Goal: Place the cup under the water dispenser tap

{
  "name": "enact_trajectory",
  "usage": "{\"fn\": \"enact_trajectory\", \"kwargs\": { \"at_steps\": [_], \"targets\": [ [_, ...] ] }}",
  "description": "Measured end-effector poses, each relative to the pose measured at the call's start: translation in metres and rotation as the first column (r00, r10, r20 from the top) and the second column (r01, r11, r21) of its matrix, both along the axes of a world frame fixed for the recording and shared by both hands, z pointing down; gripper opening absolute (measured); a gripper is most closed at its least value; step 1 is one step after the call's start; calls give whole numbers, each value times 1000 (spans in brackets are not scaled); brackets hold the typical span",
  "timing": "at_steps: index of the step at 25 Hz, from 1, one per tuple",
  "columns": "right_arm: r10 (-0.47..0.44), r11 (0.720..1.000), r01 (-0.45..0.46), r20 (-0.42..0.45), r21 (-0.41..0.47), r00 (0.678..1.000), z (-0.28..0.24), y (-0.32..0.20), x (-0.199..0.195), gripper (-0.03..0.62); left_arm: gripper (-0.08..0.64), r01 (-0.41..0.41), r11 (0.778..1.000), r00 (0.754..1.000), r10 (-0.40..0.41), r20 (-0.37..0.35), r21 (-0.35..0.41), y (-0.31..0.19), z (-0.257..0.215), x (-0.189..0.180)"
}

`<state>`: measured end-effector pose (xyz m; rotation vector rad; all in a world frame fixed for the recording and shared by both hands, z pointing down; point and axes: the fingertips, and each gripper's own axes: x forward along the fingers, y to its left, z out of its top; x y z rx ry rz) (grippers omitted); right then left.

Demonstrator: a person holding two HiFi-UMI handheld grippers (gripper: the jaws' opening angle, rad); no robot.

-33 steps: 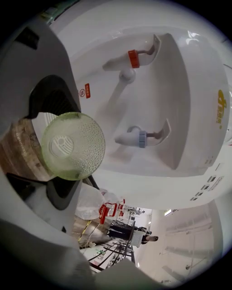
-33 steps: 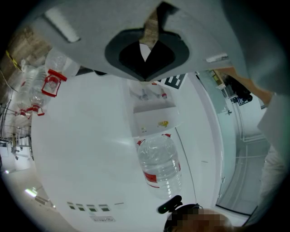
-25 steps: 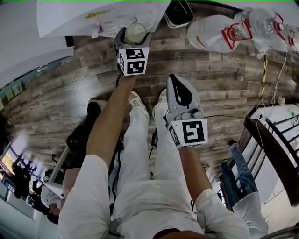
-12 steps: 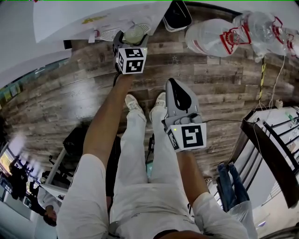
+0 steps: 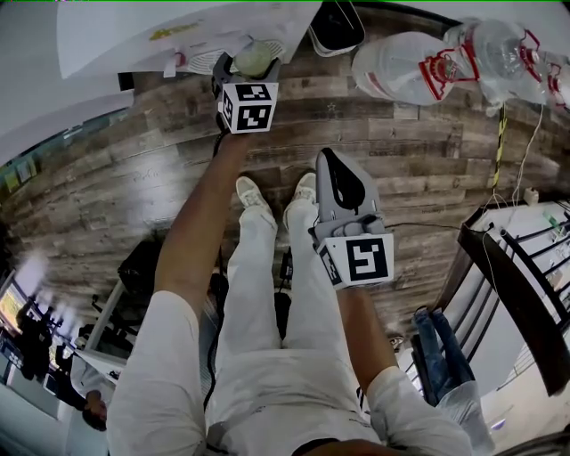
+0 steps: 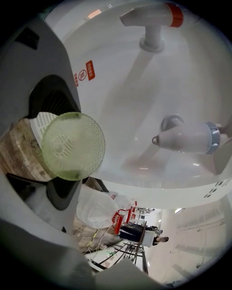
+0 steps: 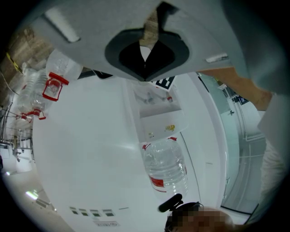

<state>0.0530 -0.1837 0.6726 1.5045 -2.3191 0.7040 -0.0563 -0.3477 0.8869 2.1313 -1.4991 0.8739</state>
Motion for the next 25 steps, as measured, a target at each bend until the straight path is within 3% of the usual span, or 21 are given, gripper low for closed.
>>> {"fn": "enact_trajectory", "kwargs": {
  "at_steps": [17,25],
  "targets": [
    [15,1000,-16,-11,-6,1000,1,4,3,-2,428,53,999,998,-53,-13,-4,-1,-9,-4],
    [29,999,-29,-2,14,1000,-16,9,1,-2,428,65,998,997,-64,-47,15,8,-37,0]
  ]
}}
